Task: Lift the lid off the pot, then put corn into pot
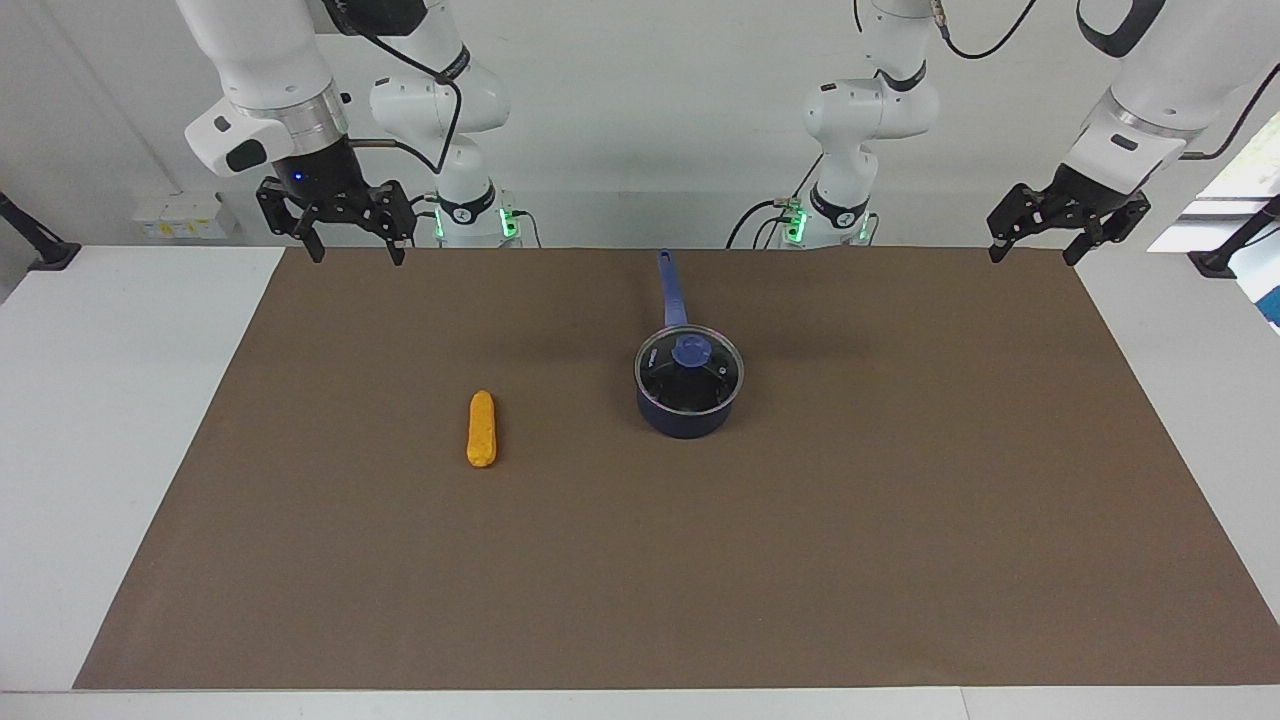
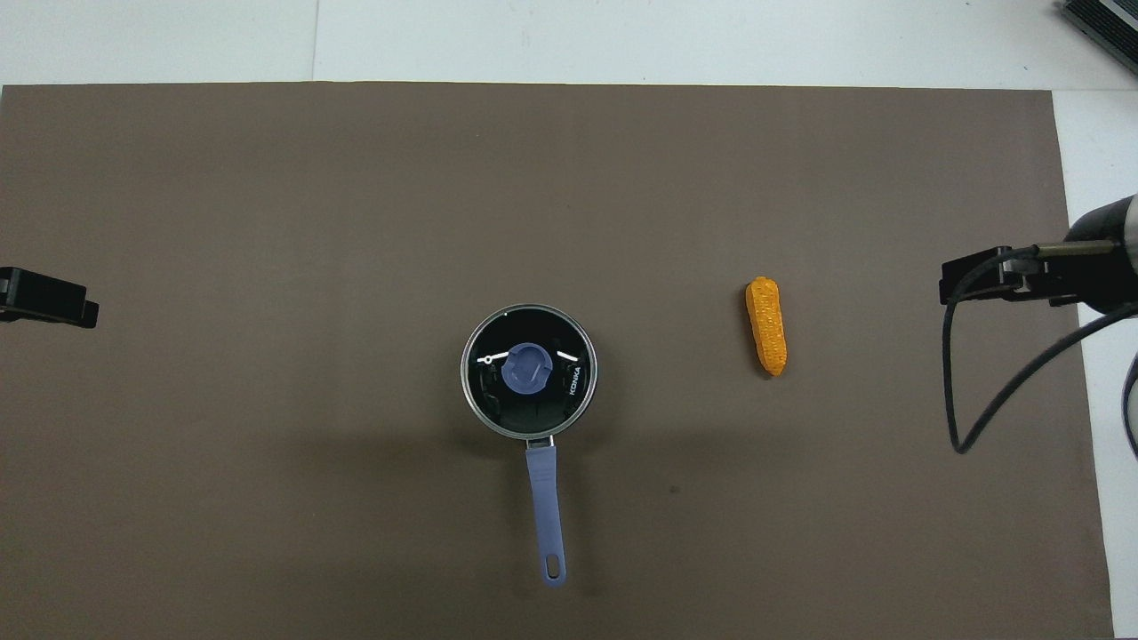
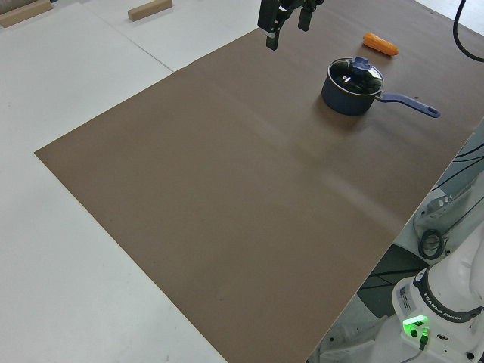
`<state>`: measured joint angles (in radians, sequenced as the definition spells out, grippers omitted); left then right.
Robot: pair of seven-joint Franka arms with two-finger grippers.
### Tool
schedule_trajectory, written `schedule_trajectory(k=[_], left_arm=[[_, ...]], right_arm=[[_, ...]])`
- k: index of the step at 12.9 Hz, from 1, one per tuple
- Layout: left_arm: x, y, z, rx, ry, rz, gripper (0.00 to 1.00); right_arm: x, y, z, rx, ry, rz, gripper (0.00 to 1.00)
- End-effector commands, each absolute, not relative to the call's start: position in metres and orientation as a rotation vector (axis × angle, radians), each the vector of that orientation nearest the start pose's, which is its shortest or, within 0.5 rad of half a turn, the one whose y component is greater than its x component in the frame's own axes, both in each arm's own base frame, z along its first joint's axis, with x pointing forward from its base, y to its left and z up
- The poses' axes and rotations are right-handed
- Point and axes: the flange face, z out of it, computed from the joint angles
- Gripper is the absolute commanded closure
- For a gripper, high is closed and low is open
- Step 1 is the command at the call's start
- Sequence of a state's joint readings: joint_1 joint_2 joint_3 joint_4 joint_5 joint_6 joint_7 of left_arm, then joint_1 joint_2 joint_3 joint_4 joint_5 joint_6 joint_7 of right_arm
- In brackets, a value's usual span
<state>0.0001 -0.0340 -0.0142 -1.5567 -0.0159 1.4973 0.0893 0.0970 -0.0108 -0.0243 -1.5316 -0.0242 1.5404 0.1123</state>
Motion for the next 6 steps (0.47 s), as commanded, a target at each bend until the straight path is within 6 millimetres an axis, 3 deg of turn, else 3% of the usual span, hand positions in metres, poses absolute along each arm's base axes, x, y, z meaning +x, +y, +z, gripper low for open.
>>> schedule_trajectory(k=[1, 6], left_arm=[[0.5362, -0.0153, 0.6487, -3.13, 0.206, 0.015, 0.0], [0.5361, -0.0153, 0.6471, -3.138, 0.205, 0.014, 0.0]], right_arm=[[0.5457, 0.0338, 0.6473, -3.173, 0.029, -0.055, 0.0], [0.5457, 0.0341, 0.6473, -3.17, 0.033, -0.055, 0.0]])
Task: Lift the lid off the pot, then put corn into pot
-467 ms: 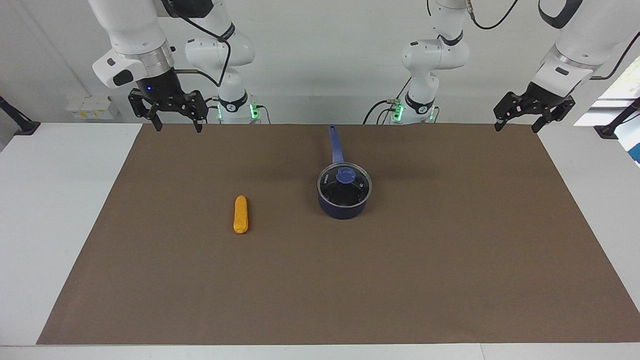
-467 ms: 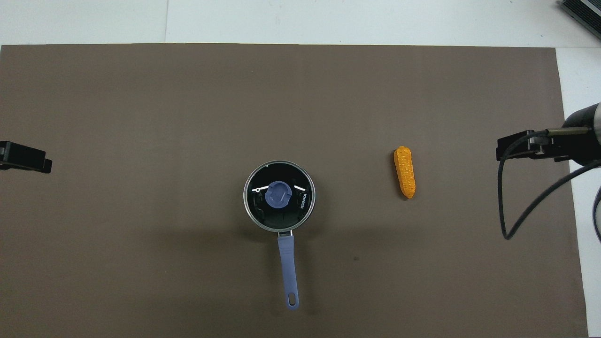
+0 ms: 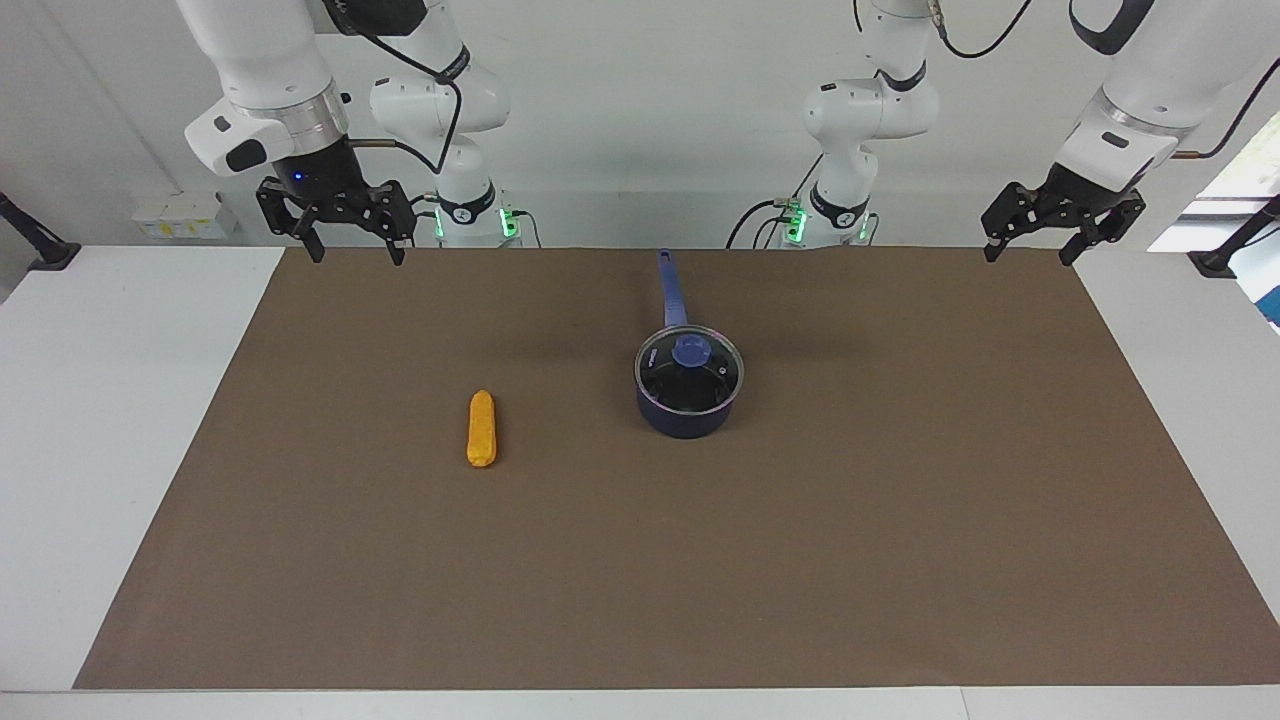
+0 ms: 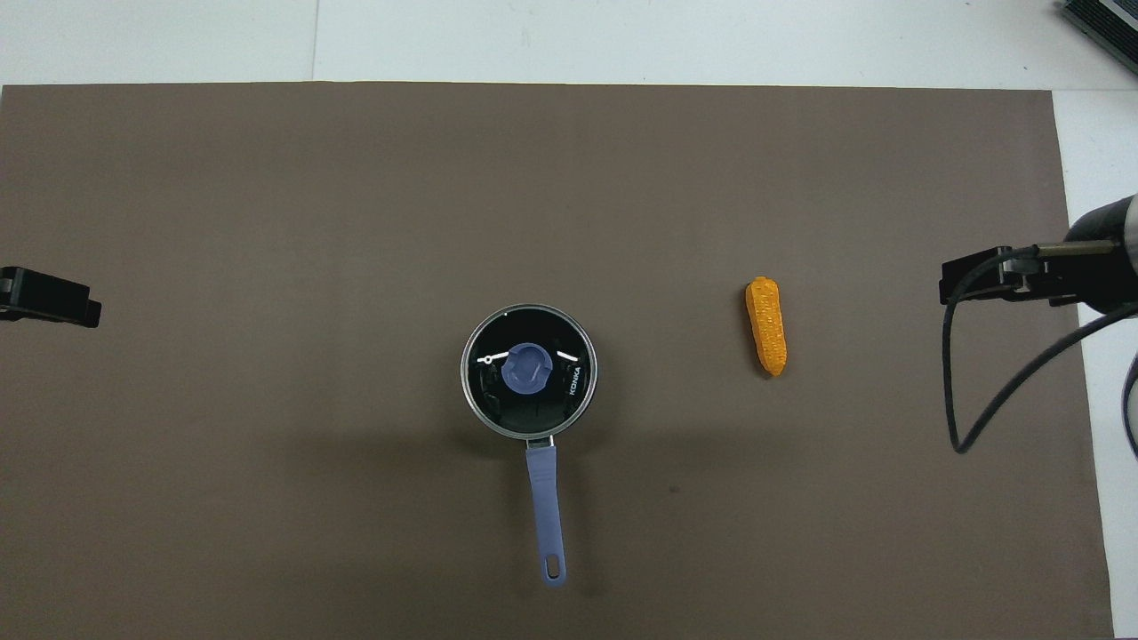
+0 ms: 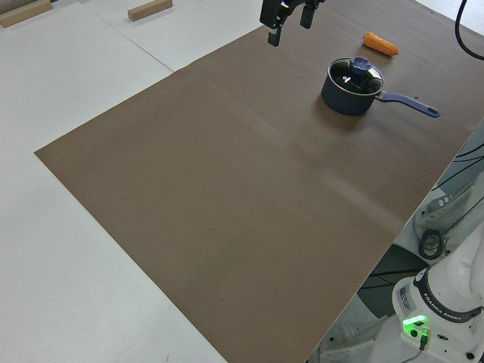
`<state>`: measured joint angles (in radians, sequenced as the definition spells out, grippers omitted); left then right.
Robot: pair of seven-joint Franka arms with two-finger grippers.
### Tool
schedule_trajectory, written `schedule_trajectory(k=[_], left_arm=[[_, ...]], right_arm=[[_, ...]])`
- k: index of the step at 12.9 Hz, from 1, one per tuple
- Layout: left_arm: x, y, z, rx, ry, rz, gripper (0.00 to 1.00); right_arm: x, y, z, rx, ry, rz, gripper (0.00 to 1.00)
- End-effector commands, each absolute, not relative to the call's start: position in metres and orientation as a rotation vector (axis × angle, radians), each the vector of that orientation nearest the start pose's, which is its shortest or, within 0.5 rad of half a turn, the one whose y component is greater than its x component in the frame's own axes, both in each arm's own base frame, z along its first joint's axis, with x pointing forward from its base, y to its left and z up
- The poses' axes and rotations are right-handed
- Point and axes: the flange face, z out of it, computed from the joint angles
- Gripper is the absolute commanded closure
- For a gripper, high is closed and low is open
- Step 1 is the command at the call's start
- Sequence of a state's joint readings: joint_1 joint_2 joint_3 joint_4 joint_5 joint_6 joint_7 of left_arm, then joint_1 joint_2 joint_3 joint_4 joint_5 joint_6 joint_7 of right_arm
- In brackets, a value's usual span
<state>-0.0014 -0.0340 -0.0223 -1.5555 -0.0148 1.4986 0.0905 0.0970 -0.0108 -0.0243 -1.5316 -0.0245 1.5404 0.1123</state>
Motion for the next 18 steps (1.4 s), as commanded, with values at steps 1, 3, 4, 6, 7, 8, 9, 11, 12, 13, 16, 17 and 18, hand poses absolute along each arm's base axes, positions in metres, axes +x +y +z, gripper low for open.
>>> schedule_trajectory(k=[1, 3, 4, 6, 7, 8, 9, 11, 12, 13, 16, 17, 18], left_arm=[[0.536, -0.015, 0.648, -3.139, 0.208, 0.012, 0.0], [0.535, -0.016, 0.647, -3.139, 0.213, 0.017, 0.0], [0.534, -0.016, 0.647, -3.139, 0.213, 0.017, 0.0], [0.534, -0.017, 0.647, -3.139, 0.215, 0.019, 0.0], [0.534, -0.018, 0.645, -3.138, 0.217, 0.026, 0.0], [0.534, -0.029, 0.643, -3.136, 0.246, 0.031, 0.0], [0.533, -0.034, 0.64, -3.135, 0.263, 0.038, 0.0], [0.534, -0.043, 0.631, -3.132, 0.289, 0.06, 0.0], [0.536, -0.05, 0.626, -3.13, 0.306, 0.051, 0.0], [0.537, -0.056, 0.619, -3.129, 0.315, 0.041, 0.0], [0.541, -0.075, 0.59, -3.126, 0.355, 0.032, 0.0], [0.542, -0.084, 0.582, -3.124, 0.374, 0.022, 0.0], [0.544, -0.089, 0.576, -3.122, 0.391, 0.005, 0.0]], right_arm=[[0.546, 0.035, 0.647, -3.169, 0.031, -0.055, 0.0], [0.545, 0.035, 0.648, -3.168, 0.031, -0.057, 0.0], [0.545, 0.034, 0.647, -3.169, 0.033, -0.055, 0.0], [0.545, 0.034, 0.647, -3.167, 0.033, -0.054, 0.0], [0.545, 0.034, 0.647, -3.167, 0.035, -0.054, 0.0], [0.545, 0.034, 0.647, -3.167, 0.035, -0.054, 0.0], [0.545, 0.034, 0.647, -3.167, 0.033, -0.054, 0.0], [0.545, 0.034, 0.647, -3.167, 0.035, -0.052, 0.0], [0.545, 0.034, 0.647, -3.167, 0.035, -0.054, 0.0], [0.545, 0.034, 0.647, -3.167, 0.035, -0.052, 0.0], [0.545, 0.034, 0.647, -3.166, 0.033, -0.052, 0.0], [0.545, 0.034, 0.647, -3.167, 0.033, -0.052, 0.0], [0.545, 0.034, 0.647, -3.166, 0.033, -0.052, 0.0]])
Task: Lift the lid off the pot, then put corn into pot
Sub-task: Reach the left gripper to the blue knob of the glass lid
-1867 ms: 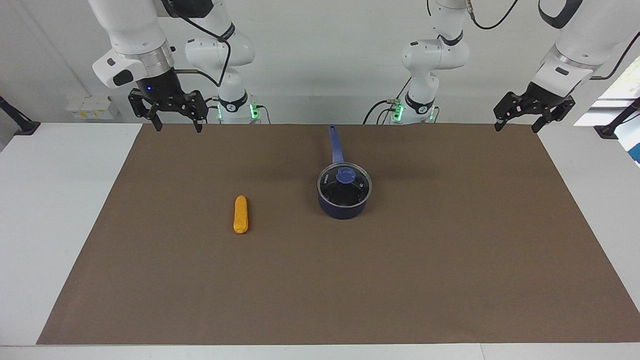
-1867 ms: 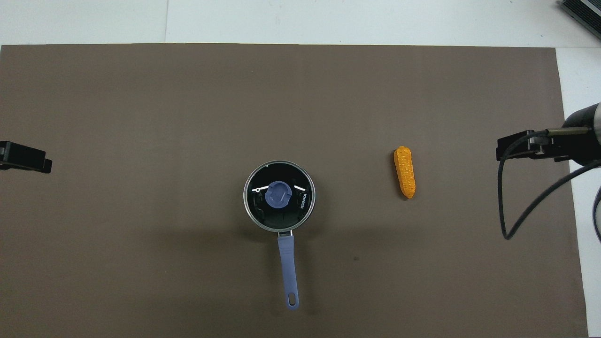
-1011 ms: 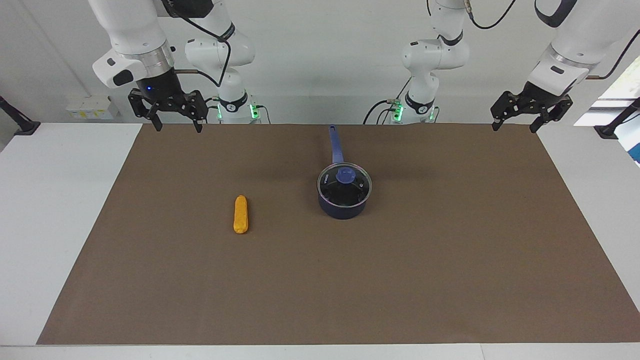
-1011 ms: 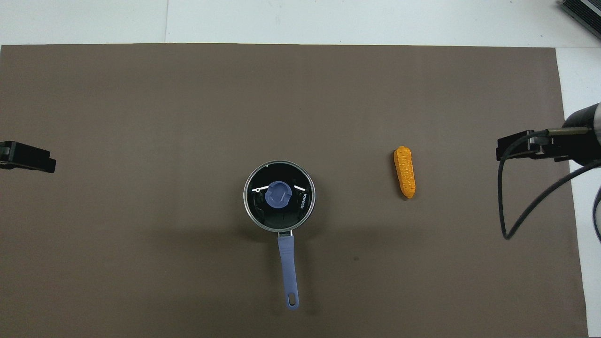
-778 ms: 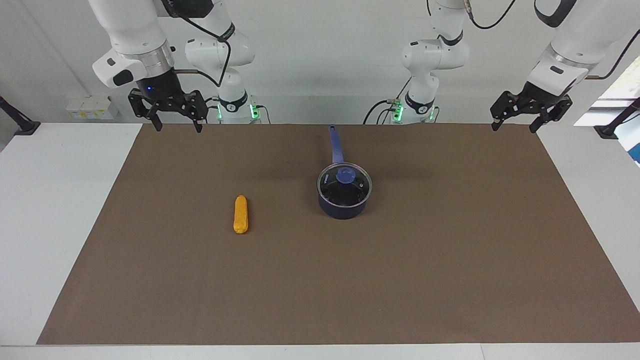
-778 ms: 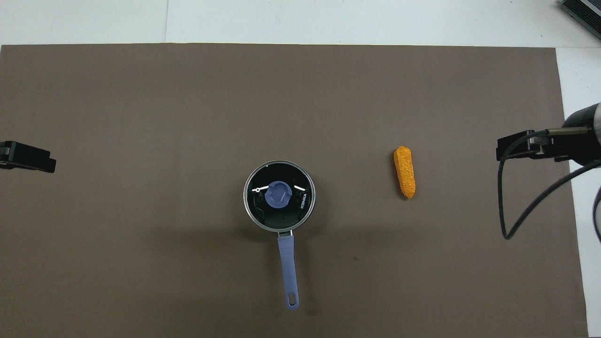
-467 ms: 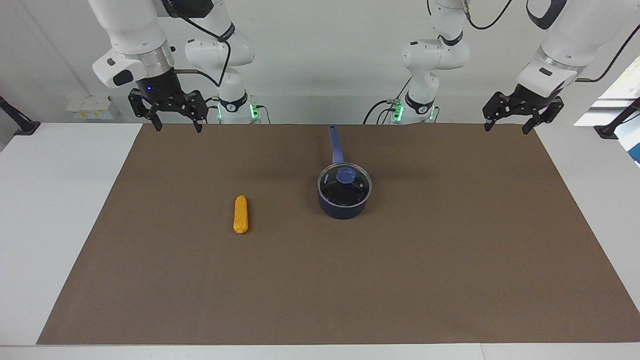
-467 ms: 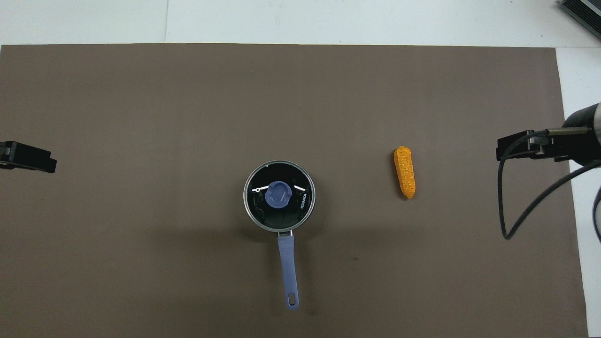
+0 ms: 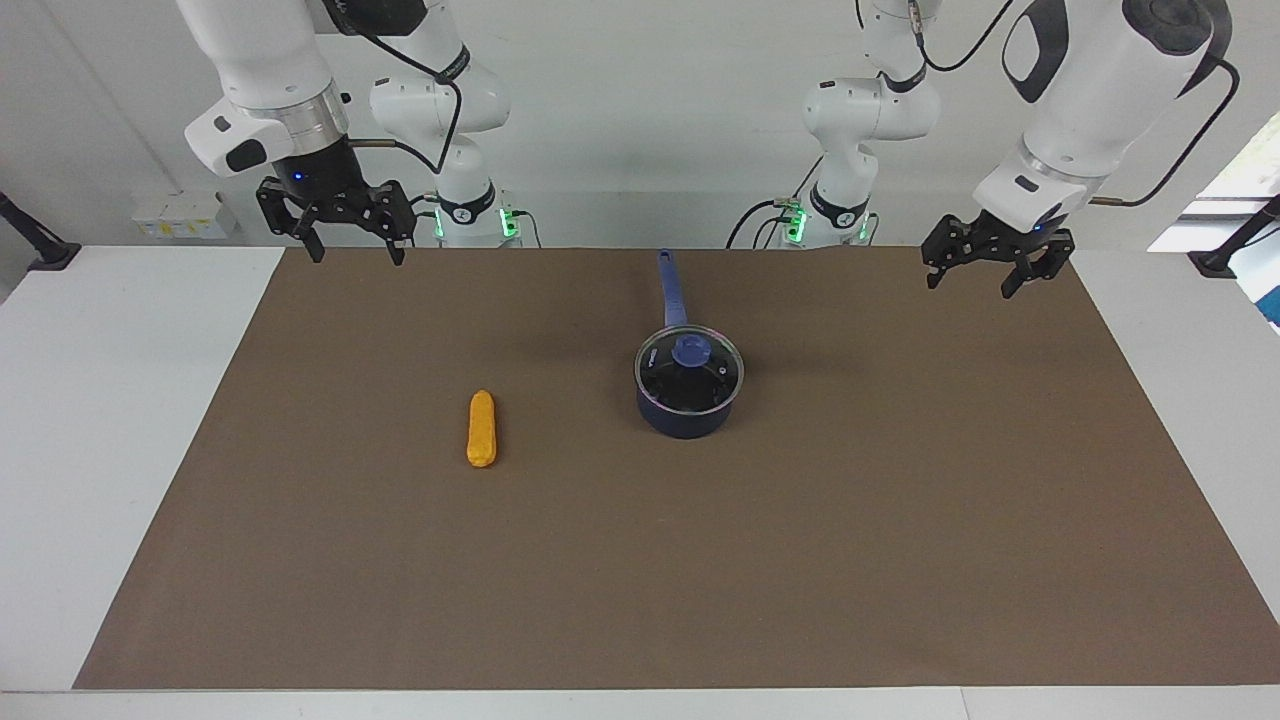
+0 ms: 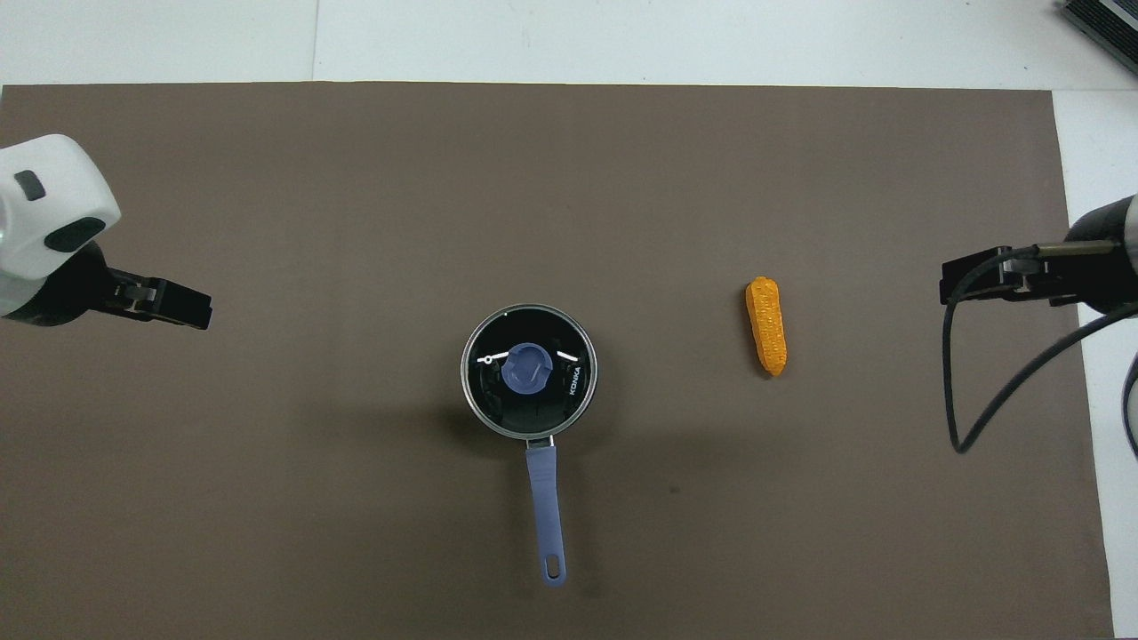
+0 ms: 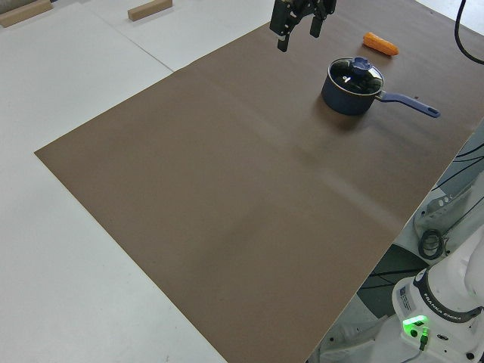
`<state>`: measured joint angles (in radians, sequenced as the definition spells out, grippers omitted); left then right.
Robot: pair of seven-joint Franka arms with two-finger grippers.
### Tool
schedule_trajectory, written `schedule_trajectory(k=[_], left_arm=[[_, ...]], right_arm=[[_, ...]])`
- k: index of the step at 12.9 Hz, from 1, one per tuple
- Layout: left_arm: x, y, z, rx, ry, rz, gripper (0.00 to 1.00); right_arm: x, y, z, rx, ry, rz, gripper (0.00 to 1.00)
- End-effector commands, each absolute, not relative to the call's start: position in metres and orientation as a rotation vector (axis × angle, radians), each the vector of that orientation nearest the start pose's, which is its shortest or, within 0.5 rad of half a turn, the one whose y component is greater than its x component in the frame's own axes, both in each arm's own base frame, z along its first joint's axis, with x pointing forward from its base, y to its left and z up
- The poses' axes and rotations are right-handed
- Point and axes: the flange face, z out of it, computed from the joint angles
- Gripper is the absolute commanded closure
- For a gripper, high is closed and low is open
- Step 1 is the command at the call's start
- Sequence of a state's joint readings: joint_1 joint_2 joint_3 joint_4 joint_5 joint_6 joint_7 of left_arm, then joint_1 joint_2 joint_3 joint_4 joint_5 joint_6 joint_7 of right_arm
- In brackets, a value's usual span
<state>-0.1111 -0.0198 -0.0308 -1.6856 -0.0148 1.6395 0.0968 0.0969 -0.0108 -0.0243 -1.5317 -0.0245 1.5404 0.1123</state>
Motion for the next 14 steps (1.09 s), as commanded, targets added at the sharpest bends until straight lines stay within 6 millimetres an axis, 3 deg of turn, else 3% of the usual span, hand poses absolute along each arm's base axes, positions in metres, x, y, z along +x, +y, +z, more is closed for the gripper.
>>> schedule_trajectory(k=[1, 6, 10, 14], left_arm=[[0.544, -0.103, 0.572, -3.118, 0.429, -0.007, 0.0], [0.548, -0.141, 0.54, -3.111, 0.468, -0.024, 0.0], [0.541, -0.196, 0.524, -3.134, 0.31, -0.024, 0.0], [0.537, -0.258, 0.492, -3.142, 0.303, -0.045, 0.0]], right_arm=[[0.545, 0.034, 0.647, -3.166, 0.033, -0.052, 0.0], [0.545, 0.034, 0.646, -3.166, 0.033, -0.049, 0.0], [0.544, 0.033, 0.646, -3.166, 0.03, -0.049, 0.0], [0.544, 0.032, 0.647, -3.162, 0.028, -0.063, 0.0]])
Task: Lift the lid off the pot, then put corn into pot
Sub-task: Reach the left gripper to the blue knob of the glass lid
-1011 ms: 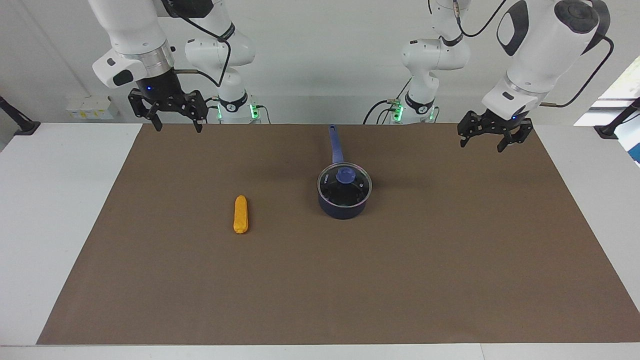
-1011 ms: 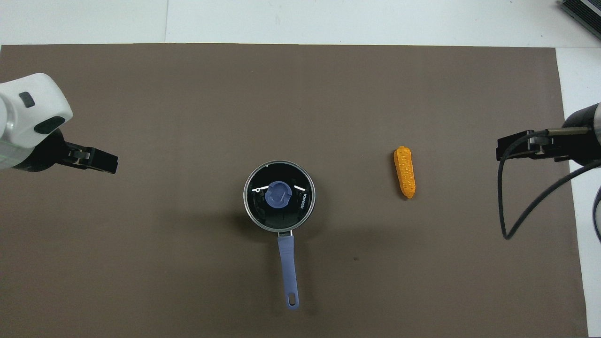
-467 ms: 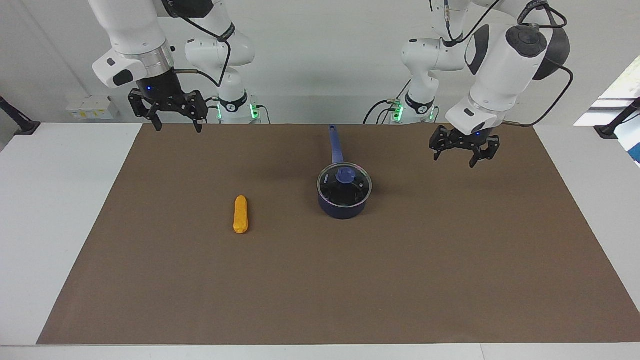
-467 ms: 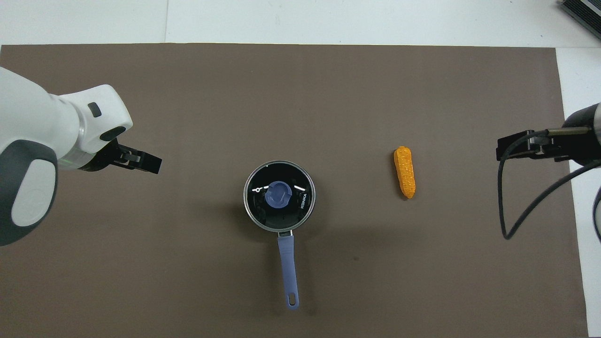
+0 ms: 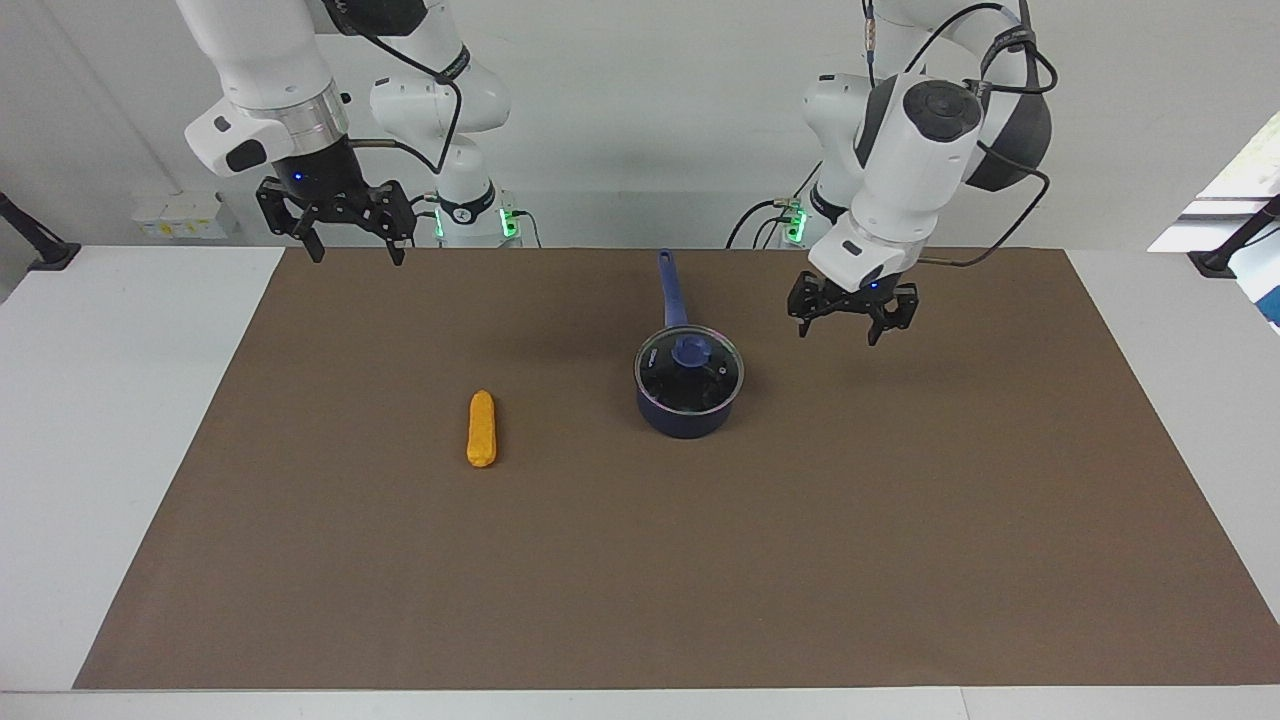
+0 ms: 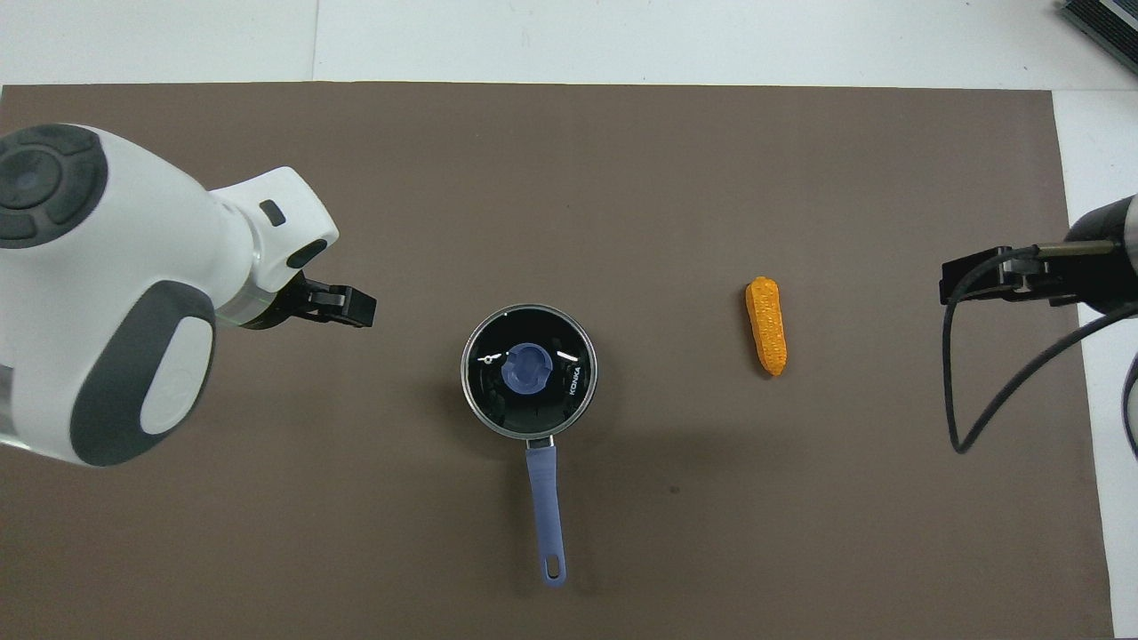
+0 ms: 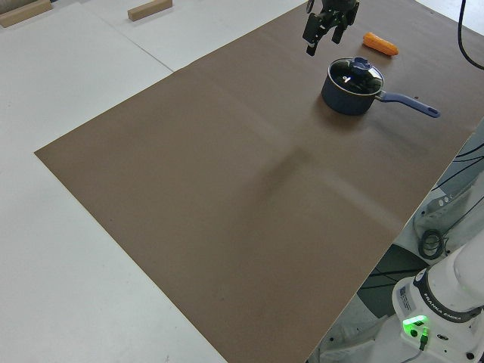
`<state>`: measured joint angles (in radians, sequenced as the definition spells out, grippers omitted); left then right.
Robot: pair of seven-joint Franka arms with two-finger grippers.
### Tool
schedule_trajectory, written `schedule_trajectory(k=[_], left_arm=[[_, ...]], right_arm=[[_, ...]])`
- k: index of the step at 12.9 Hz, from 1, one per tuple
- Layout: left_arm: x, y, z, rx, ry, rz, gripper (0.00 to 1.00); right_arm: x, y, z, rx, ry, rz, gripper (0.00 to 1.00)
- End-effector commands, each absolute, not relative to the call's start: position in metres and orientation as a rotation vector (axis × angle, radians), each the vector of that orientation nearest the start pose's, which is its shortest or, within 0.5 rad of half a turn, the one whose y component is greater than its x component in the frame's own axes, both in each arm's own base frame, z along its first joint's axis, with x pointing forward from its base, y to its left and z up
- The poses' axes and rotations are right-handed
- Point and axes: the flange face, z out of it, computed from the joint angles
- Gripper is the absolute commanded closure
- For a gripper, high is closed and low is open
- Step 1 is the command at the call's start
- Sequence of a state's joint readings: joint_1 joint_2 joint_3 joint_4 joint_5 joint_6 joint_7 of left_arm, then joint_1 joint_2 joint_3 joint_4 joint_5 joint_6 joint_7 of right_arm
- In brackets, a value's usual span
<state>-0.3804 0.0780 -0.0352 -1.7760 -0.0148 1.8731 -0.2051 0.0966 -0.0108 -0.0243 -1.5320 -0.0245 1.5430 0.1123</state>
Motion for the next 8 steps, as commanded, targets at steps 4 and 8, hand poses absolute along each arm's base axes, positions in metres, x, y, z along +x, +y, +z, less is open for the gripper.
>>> schedule_trajectory(k=[4, 8], left_arm=[[0.523, -0.336, 0.452, -3.172, 0.192, -0.086, 0.0], [0.488, -0.396, 0.434, -3.174, 0.111, -0.062, 0.0]], right_arm=[[0.544, 0.032, 0.646, -3.162, 0.025, -0.061, 0.0], [0.545, 0.033, 0.646, -3.155, 0.037, -0.067, 0.0]])
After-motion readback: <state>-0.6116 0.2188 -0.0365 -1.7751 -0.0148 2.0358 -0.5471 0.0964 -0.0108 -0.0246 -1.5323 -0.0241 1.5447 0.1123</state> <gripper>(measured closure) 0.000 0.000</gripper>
